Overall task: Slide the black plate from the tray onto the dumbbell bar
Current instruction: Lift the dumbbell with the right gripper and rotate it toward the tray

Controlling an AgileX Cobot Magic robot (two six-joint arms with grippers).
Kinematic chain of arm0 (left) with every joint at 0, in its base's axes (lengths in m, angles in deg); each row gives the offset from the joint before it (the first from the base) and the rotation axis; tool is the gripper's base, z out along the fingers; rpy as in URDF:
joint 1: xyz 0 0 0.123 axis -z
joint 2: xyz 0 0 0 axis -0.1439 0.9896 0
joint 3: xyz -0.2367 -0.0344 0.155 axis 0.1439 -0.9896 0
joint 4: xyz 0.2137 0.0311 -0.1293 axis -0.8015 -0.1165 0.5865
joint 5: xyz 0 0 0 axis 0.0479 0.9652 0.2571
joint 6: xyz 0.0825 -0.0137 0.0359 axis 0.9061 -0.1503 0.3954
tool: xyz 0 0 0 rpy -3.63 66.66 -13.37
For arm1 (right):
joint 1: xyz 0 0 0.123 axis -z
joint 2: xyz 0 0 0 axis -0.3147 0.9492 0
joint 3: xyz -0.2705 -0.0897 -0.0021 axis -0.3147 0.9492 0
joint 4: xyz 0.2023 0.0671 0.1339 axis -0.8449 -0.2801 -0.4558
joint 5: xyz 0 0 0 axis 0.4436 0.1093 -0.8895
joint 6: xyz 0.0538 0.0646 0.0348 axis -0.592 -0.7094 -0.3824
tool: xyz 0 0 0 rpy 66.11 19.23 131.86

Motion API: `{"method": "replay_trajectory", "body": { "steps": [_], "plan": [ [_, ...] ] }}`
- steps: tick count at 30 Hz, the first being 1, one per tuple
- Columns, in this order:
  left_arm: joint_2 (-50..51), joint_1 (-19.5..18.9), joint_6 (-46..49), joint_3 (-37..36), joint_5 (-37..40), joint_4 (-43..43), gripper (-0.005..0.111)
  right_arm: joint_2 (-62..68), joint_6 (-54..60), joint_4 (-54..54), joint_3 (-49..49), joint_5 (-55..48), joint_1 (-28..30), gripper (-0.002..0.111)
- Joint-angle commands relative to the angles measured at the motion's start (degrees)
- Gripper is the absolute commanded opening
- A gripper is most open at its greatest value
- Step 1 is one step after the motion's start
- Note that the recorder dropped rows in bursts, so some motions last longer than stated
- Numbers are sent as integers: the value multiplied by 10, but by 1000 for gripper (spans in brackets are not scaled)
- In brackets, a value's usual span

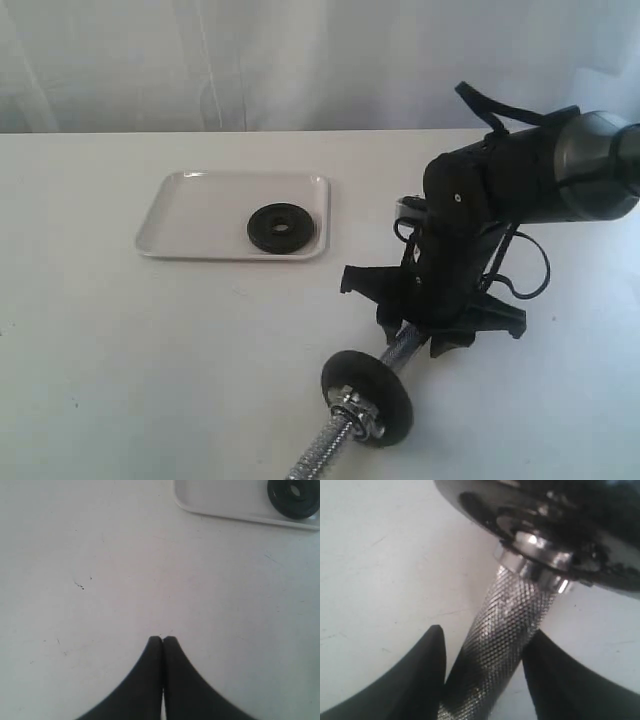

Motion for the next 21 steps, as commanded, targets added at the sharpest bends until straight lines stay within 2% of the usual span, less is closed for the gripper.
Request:
{"method": "replay_trajectory", "body": {
  "steps": [1,4,7,14,21],
  "plan": [
    [-2,1,4,4,9,7,0,3,70,73,4,-22,1,9],
    [-2,1,6,4,9,7,0,3,108,73,4,-12,1,0],
    [-2,1,14,4,9,7,0,3,195,73,4,-12,1,0],
    [-2,1,19,4,9,7,0,3,283,73,4,28,1,0],
    [-2,1,19,4,9,7,0,3,470,73,4,32,1,0]
  ]
}}
